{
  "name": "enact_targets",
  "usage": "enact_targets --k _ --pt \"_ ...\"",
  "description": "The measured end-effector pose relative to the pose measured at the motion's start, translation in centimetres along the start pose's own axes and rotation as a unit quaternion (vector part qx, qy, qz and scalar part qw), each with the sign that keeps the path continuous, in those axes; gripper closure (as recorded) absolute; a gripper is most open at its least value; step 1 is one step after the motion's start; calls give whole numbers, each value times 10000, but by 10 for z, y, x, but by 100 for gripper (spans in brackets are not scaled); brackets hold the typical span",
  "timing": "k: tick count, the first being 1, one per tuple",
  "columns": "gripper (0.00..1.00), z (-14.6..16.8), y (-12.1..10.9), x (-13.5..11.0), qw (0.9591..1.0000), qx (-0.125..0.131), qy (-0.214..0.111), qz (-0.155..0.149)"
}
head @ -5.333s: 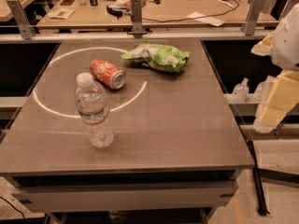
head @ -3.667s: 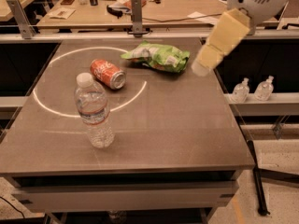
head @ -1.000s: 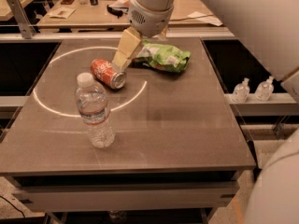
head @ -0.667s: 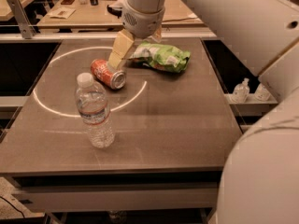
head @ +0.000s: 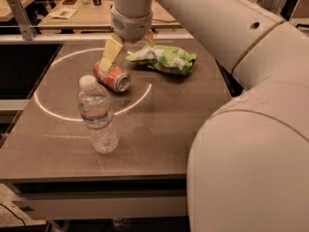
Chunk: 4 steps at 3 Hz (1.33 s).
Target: Place coke can upright
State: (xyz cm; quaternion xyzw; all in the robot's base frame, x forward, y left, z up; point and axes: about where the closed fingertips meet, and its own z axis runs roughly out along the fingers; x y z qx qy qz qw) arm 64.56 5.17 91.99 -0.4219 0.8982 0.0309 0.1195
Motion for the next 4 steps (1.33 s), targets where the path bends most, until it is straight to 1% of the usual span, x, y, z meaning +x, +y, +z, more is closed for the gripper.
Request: enact_targets --k 1,2,3,4 --pt "0 9 10 -14 9999 -69 55 -58" --pt "0 19 14 -27 9999 -155 38 -3" --pt "0 29 13 -35 9997 -242 -16 58" --pt "0 44 16 -40 9995 -292 97 14"
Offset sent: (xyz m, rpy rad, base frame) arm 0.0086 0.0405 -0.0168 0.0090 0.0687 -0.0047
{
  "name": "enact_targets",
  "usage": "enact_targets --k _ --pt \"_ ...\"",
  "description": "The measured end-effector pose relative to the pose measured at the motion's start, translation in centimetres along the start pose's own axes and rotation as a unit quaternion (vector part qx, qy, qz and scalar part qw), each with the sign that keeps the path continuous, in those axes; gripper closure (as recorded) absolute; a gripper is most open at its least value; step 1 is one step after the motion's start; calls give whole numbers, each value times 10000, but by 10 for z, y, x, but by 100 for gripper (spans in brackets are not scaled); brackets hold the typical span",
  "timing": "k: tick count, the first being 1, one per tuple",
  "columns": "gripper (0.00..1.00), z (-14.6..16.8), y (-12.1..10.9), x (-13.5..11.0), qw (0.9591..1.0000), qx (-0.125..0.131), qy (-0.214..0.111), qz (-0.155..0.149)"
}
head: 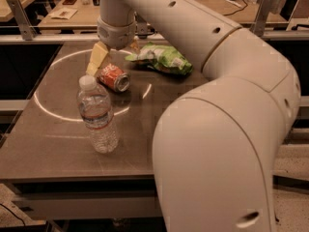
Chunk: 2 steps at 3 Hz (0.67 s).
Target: Place coke can upright
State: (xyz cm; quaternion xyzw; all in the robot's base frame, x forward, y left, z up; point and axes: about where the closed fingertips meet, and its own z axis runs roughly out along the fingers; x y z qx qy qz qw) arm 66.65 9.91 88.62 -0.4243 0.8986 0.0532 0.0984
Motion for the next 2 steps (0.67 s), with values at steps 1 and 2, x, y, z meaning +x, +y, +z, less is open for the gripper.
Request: enact_targets --k 1,2 --pt "0 15 10 -3 9997 -94 182 -93" --pt "0 27 20 -7 9991 -159 328 -213"
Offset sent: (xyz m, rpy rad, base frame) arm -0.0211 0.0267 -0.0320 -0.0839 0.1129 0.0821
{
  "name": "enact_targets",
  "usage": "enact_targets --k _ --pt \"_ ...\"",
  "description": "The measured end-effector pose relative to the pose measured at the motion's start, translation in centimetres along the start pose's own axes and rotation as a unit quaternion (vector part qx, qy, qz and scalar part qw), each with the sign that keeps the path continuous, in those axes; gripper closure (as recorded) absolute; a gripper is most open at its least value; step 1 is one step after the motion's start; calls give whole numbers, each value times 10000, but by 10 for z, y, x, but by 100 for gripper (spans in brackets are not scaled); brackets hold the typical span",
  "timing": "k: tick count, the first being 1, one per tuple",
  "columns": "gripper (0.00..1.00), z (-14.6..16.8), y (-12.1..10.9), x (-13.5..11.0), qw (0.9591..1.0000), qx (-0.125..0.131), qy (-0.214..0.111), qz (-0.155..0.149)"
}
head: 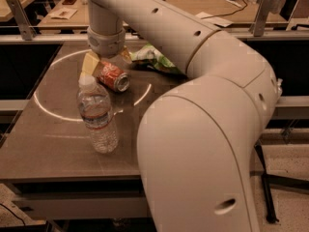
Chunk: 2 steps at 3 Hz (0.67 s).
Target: Place coke can upright
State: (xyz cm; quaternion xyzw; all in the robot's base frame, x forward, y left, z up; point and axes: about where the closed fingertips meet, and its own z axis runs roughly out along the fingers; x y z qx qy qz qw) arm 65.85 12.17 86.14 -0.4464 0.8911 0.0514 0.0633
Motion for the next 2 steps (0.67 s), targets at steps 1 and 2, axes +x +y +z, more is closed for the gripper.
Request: enact_targets --k 1,2 --pt "0 8 7 -7 9999 -35 87 -117" --pt "0 15 4 -16 9997 10 132 -224"
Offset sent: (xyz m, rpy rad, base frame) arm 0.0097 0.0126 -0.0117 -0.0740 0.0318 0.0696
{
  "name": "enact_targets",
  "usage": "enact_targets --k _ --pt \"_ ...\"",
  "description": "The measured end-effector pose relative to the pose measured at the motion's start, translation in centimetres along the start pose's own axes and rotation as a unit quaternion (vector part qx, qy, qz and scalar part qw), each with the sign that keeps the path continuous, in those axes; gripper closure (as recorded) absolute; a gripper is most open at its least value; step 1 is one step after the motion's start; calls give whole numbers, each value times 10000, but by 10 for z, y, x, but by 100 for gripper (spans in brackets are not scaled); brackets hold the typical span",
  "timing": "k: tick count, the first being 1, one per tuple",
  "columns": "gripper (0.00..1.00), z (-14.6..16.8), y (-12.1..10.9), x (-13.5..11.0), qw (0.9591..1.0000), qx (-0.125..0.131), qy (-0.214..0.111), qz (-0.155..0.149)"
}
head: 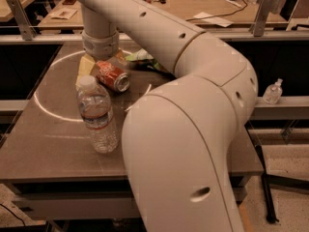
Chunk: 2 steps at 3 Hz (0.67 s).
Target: Place coke can upright
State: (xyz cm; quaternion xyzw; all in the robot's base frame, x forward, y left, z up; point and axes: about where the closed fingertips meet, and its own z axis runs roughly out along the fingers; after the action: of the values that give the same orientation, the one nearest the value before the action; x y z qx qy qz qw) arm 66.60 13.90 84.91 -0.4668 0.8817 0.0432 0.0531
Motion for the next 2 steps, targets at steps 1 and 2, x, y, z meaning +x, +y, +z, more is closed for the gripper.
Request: enact_targets --k 1,2 --pt "0 6 -12 -5 10000 60 36 -9" --pt "18 13 -21 4 9999 72 128 -50"
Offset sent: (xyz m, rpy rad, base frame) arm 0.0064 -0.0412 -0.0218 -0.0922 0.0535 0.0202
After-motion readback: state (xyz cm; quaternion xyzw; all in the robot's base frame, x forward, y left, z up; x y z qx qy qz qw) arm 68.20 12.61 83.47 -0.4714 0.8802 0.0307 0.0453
